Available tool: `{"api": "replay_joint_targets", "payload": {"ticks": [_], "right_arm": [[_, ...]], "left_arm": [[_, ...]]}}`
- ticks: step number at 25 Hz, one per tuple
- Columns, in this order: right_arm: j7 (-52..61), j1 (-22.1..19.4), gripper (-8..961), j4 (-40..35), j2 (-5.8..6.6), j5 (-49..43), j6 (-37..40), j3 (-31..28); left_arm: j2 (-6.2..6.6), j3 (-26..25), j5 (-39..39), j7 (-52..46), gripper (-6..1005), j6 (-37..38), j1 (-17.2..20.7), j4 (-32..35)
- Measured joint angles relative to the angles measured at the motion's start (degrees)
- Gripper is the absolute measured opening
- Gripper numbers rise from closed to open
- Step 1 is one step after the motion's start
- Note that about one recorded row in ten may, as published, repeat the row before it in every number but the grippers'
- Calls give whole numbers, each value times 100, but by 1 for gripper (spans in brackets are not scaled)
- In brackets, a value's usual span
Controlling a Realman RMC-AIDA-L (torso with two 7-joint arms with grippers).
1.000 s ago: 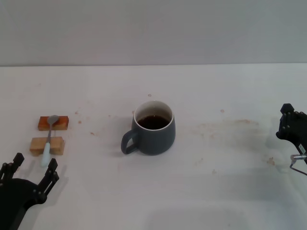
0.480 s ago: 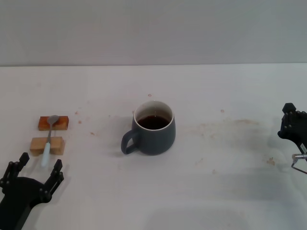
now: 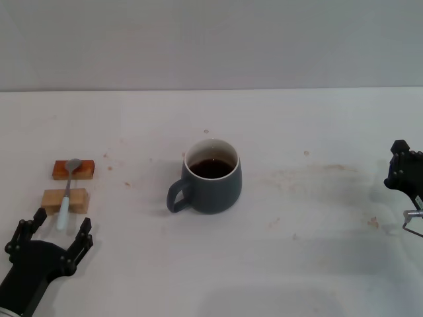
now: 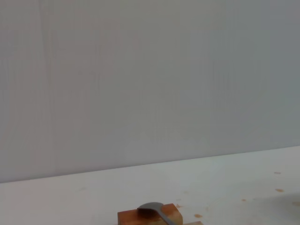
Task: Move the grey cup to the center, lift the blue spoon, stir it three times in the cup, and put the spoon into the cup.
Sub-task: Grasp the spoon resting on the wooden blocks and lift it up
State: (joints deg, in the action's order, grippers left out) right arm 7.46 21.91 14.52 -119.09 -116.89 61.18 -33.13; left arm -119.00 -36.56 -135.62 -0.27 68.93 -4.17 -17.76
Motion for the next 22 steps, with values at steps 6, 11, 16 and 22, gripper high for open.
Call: {"api": "replay_joint_targets", "payload": {"ticks": [6,11,16,22], "right_arm": [[-7,6,-1,-4,0,0,0,0],[-9,13,-1,2,0,-11,0,0],[-11,13,-1,5,0,-23,0,0],[-14,1,-1,7,0,-37,-1,0]], "left_arm": [[0,-18,15,0,830,-135,-68,16],[0,-24,27,1,830,-194,-109,7],[0,-27,142,1,830,-195,-111,1],[6,-3,203,9,829,-146,-97,0]]}}
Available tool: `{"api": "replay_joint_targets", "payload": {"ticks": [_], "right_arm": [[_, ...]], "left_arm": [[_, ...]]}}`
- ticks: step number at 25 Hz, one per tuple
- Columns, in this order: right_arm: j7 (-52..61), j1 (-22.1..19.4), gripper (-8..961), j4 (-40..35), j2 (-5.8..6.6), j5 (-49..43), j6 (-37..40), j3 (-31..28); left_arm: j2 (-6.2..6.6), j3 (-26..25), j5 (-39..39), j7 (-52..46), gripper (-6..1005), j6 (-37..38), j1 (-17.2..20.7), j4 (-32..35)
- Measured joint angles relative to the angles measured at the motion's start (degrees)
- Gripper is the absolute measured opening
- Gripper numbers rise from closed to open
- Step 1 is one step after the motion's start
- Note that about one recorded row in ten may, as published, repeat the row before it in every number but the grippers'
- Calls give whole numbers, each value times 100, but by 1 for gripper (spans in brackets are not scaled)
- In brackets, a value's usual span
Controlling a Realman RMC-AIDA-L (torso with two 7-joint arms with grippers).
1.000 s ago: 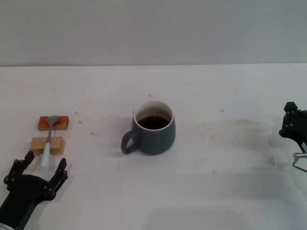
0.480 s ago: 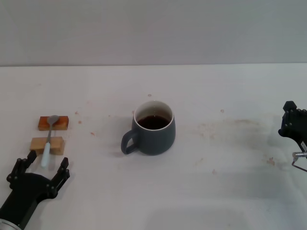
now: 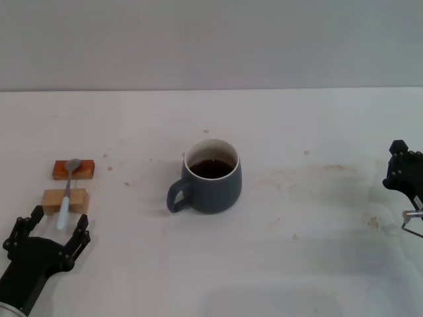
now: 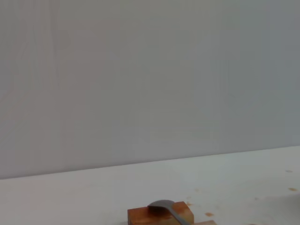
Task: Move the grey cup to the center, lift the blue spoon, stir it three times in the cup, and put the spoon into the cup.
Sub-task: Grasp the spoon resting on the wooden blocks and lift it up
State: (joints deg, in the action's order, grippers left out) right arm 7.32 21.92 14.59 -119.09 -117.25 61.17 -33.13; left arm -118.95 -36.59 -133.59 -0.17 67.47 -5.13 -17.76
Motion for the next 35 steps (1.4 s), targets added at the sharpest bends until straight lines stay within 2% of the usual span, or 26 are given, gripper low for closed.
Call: {"api": "replay_joint_targets", "payload": {"ticks": [8,16,27,35], "right_arm": [[-3,-7,-1,0,0,-8,0,0],[-3,-28,-1,0,0,-8,0,0],[-3,-41,-1,0,-1,-8,0,-2],[-3,-35,-1,0,0,-8,0,-1]], "left_arm": [[-1,36,-11,0,821,6,-5,0],[-4,30,0,-30,603,12,-12,0],[13,-5,0,-31,575,-26,-32,0],[12,-13,4,-49,518,-53,-32,0]]}}
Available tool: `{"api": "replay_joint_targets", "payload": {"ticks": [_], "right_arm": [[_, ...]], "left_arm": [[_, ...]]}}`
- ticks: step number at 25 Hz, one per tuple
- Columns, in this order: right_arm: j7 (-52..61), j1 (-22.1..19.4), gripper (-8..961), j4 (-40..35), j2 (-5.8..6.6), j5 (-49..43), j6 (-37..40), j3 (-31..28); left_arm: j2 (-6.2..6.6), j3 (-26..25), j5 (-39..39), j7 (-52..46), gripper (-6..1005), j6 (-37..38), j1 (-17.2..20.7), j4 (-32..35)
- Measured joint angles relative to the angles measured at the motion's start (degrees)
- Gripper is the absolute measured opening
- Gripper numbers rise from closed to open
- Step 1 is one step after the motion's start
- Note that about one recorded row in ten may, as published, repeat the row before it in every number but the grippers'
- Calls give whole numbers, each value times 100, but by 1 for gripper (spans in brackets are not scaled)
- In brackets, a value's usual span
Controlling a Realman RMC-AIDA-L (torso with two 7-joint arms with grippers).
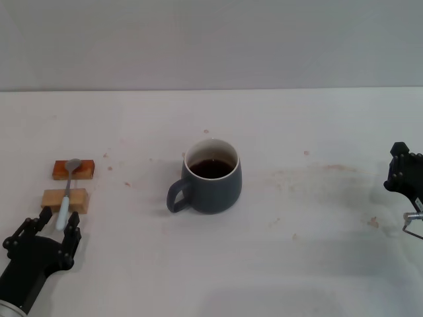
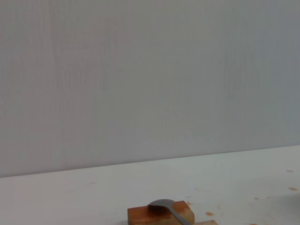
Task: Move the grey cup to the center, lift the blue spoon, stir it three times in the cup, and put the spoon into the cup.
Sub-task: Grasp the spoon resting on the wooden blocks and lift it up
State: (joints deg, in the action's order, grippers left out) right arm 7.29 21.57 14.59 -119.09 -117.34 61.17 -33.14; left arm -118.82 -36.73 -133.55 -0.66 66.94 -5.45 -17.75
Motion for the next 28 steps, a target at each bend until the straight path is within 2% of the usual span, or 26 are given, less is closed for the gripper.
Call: {"api": "replay_joint_targets", "payload": {"ticks": [3,16,28], "right_arm": [[0,2,-1,0,0,0,0,1],[0,-8,-1,0,0,0,35,6],[0,-27,-1,0,0,1,51,4]], "left_arm": [[0,-5,11,-4,475,-21,-1,0],[0,5,13,-2,466,-43,-45,0],[0,-2,13,5,414,-126,-79,0]]}}
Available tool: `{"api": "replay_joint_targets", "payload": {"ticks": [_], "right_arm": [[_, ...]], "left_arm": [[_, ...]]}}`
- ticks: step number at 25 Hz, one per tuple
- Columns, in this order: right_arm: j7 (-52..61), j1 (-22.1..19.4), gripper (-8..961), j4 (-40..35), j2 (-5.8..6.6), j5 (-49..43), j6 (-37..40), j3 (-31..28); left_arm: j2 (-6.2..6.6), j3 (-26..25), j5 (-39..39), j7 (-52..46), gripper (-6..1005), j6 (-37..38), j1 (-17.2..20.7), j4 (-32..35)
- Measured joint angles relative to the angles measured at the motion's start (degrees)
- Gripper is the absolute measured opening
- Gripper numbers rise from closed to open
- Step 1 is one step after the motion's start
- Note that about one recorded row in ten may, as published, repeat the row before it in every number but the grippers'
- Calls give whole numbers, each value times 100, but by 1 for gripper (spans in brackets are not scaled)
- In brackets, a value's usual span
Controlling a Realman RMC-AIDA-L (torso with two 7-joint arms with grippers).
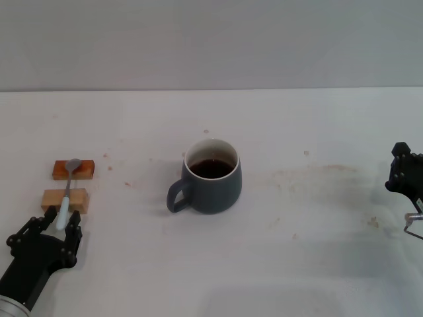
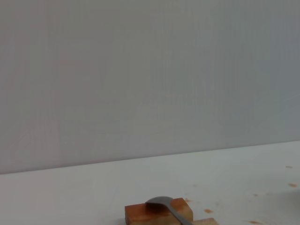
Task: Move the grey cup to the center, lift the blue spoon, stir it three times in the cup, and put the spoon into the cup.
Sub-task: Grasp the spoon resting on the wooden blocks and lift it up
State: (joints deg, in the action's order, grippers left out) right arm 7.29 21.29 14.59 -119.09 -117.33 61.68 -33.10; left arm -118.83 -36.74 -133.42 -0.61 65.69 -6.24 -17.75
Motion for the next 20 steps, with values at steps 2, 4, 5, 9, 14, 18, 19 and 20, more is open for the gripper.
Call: {"api": "replay_joint_targets", "payload": {"ticks": [2,4,5,9,14,18,19,20], "right_arm": [[0,-5,-1,0,0,0,5,-2],[0,-5,-1,0,0,0,8,0],[0,-5,-1,0,0,0,9,2],[0,-4,-1,0,0,0,11,5],[0,-3,-1,0,0,0,11,0],[0,-3,-1,0,0,0,10,7],[0,-3,-1,0,0,0,10,7],[0,-2,-1,-1,0,0,11,6]], "left_arm": [[0,0,0,-6,406,0,0,0],[0,0,0,-7,397,0,0,0],[0,0,0,-7,395,0,0,0],[0,0,0,-8,390,9,0,0],[0,3,0,3,391,37,0,0],[0,-1,0,4,391,44,0,0],[0,-1,0,-1,381,45,0,0],[0,-1,0,-3,372,45,0,0]]}}
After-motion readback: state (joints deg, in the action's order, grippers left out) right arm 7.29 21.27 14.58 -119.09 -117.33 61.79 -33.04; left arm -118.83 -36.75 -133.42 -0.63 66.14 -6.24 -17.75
